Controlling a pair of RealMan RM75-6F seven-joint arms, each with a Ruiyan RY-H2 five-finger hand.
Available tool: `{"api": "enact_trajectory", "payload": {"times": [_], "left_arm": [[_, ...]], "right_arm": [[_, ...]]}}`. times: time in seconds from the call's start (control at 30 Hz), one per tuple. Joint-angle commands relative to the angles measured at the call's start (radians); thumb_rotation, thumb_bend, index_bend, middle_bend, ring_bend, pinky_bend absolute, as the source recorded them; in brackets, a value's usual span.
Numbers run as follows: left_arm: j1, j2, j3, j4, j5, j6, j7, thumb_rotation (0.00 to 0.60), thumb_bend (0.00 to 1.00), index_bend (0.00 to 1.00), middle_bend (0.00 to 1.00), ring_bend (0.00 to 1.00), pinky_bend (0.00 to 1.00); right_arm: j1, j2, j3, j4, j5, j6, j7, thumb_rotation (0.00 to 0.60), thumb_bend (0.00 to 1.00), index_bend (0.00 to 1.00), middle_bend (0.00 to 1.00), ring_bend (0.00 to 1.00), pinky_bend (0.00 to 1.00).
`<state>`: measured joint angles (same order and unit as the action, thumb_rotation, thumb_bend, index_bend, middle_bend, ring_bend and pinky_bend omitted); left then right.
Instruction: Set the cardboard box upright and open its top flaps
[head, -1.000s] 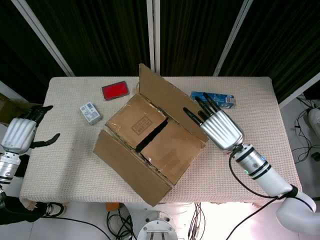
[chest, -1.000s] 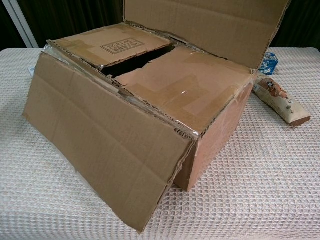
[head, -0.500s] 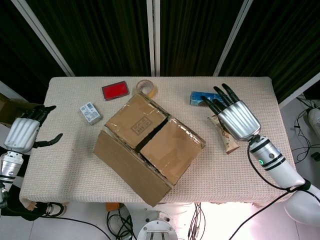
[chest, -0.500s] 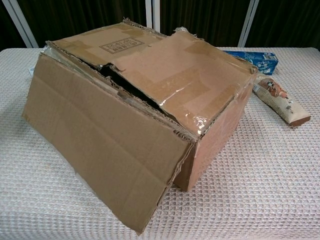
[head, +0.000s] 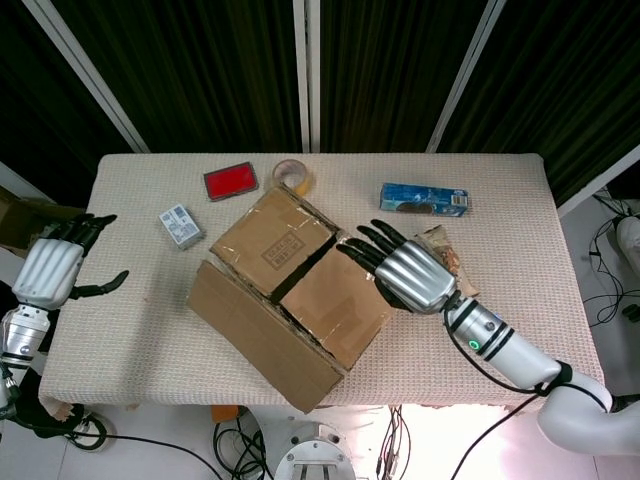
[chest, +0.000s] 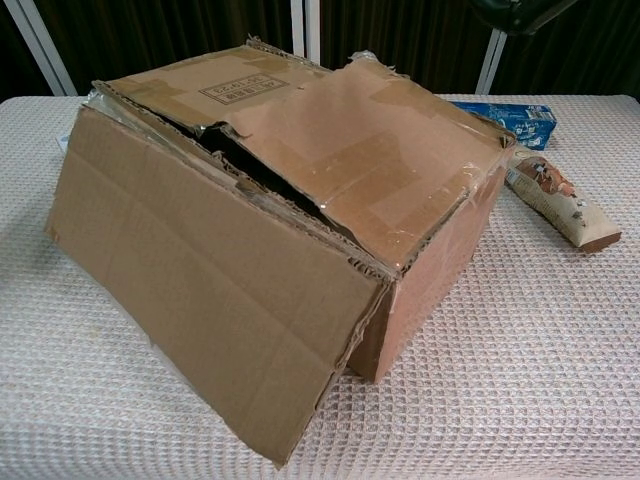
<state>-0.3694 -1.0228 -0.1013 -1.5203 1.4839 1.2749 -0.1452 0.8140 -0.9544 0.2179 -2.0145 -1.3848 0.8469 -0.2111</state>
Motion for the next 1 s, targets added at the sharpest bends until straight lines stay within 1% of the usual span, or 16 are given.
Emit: {"api": "enact_trajectory", "payload": {"times": [0.03, 0.2, 0.3, 0.4, 0.5, 0.67, 0.83, 0.9, 1.0], "left_arm": [[0.003, 0.004, 0.002, 0.003, 0.0, 0.001, -0.005, 0.21, 0.24, 0.11, 0.18, 0.12, 0.27], [0.009, 0.008, 0.004, 0.014, -0.002, 0.003, -0.035, 0.21, 0.24, 0.11, 0.18, 0.12, 0.27], [0.009, 0.007, 0.006, 0.028, 0.0, 0.001, -0.04, 0.211, 0.24, 0.11, 0.18, 0.12, 0.27], [0.009, 0.007, 0.007, 0.041, -0.005, -0.005, -0.039, 0.207, 0.24, 0.11, 0.18, 0.12, 0.27], [0.01, 0.011, 0.007, 0.046, -0.012, -0.012, -0.054, 0.206, 0.24, 0.11, 0.18, 0.12, 0.27], [0.01, 0.006, 0.006, 0.066, -0.015, -0.015, -0.071, 0.209, 0.24, 0.11, 0.18, 0.12, 0.27], [0.005, 0.0, 0.009, 0.08, -0.016, -0.03, -0.083, 0.204, 0.23, 0.11, 0.18, 0.12, 0.27], [0.001, 0.002, 0.008, 0.079, -0.013, -0.032, -0.082, 0.205, 0.23, 0.11, 0.18, 0.12, 0.27], [-0.001, 0.008, 0.006, 0.069, -0.007, -0.028, -0.079, 0.207, 0.24, 0.11, 0.18, 0.12, 0.27]], "right_arm": [[0.085, -0.077, 0.024, 0.018, 0.139, -0.076, -0.076, 0.6, 0.73, 0.0, 0.11, 0.0, 0.0], [0.165, -0.142, 0.03, 0.055, 0.299, -0.107, -0.166, 0.6, 0.72, 0.0, 0.13, 0.0, 0.0], [0.207, -0.179, 0.033, 0.079, 0.377, -0.11, -0.194, 0.6, 0.75, 0.0, 0.17, 0.0, 0.0], [0.238, -0.21, 0.032, 0.108, 0.416, -0.105, -0.212, 0.6, 0.78, 0.0, 0.22, 0.0, 0.0], [0.268, -0.23, 0.028, 0.133, 0.455, -0.107, -0.23, 0.6, 0.78, 0.0, 0.24, 0.0, 0.0], [0.316, -0.254, 0.013, 0.156, 0.533, -0.109, -0.265, 0.6, 0.78, 0.0, 0.24, 0.0, 0.0], [0.377, -0.26, -0.013, 0.151, 0.654, -0.111, -0.315, 0.6, 0.78, 0.0, 0.25, 0.0, 0.0], [0.399, -0.255, -0.024, 0.139, 0.689, -0.1, -0.339, 0.6, 0.78, 0.0, 0.27, 0.0, 0.0], [0.412, -0.245, -0.029, 0.113, 0.708, -0.069, -0.352, 0.6, 0.78, 0.0, 0.34, 0.0, 0.0]]}}
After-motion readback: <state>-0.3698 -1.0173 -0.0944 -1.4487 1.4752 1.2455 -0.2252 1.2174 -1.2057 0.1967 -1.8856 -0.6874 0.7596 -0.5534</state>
